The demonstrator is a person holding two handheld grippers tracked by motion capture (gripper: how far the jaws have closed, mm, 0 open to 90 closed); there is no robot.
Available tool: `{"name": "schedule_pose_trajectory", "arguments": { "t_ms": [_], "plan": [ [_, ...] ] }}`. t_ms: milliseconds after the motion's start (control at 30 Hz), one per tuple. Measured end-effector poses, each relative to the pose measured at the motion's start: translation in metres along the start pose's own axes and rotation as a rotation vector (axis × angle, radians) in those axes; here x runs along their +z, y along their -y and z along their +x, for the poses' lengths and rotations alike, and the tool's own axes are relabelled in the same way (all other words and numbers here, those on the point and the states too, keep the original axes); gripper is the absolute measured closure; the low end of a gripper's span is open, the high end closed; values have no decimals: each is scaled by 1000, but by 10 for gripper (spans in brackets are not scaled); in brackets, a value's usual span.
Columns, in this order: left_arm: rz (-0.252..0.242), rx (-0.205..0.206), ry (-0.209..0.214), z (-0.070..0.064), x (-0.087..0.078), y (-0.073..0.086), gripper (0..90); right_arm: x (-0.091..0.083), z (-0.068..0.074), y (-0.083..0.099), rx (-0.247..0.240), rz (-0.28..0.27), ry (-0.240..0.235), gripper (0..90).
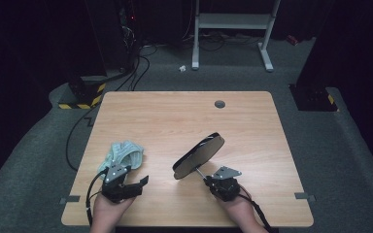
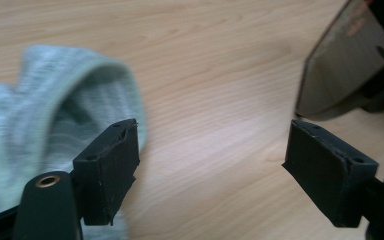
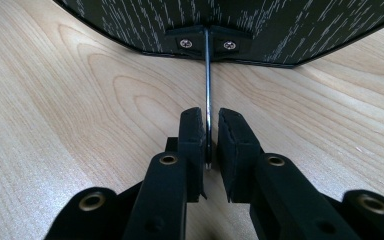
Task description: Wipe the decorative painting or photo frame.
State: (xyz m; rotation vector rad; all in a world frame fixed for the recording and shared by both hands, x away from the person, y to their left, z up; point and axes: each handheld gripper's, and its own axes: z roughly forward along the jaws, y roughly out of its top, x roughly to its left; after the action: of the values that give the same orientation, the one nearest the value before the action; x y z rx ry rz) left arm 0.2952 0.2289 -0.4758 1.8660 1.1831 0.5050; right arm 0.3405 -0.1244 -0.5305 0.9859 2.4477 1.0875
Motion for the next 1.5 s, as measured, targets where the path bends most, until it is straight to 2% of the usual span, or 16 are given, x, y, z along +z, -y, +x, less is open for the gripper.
{"name": "schedule_pose_trajectory", "arguments": {
  "t_ms": [67, 200, 267, 333, 433, 533, 600, 667, 767, 800, 867, 1033, 1067, 1100, 1400, 1500],
  "plan": [
    [14, 2, 36, -6, 6, 2, 236, 0, 0, 0, 0, 0, -2, 783],
    [55, 34, 71, -18, 20, 8, 234, 0, 0, 0, -1, 2, -3, 765],
    [72, 39, 86, -22, 26, 11, 227, 0, 0, 0, -9, 0, -2, 754],
    [96, 68, 92, -28, 34, 15, 222, 0, 0, 0, -10, 0, -1, 749],
    [117, 84, 103, -32, 44, 20, 217, 0, 1, 0, -12, 1, -1, 724],
    [144, 115, 78, -36, 52, 26, 212, 0, 1, 0, -10, 1, 0, 703],
    [159, 112, 70, -37, 57, 29, 201, 0, 1, 0, -12, 1, -1, 684],
    [171, 132, 60, -39, 61, 31, 195, -1, 0, 0, -10, 1, -7, 659],
    [166, 136, 56, -40, 62, 32, 193, -1, 0, 0, 4, 3, -13, 644],
    [158, 152, 42, -43, 63, 33, 190, -1, 0, 0, 2, 4, -13, 626],
    [155, 157, 35, -44, 63, 34, 180, -1, 0, 0, -1, 4, -13, 603],
    [149, 147, 26, -45, 63, 35, 172, -1, 0, 1, -4, 4, -13, 553],
    [156, 132, 15, -45, 64, 35, 145, -1, 0, 1, 2, 6, -14, 498],
    [156, 132, 15, -45, 64, 35, 130, -1, 0, 1, 2, 6, -14, 498],
    [156, 123, 7, -45, 63, 35, 140, -1, 2, 1, 11, 16, 5, 359],
    [153, 118, 4, -45, 62, 36, 145, -1, 2, 2, 9, 14, 6, 348]
  ]
}}
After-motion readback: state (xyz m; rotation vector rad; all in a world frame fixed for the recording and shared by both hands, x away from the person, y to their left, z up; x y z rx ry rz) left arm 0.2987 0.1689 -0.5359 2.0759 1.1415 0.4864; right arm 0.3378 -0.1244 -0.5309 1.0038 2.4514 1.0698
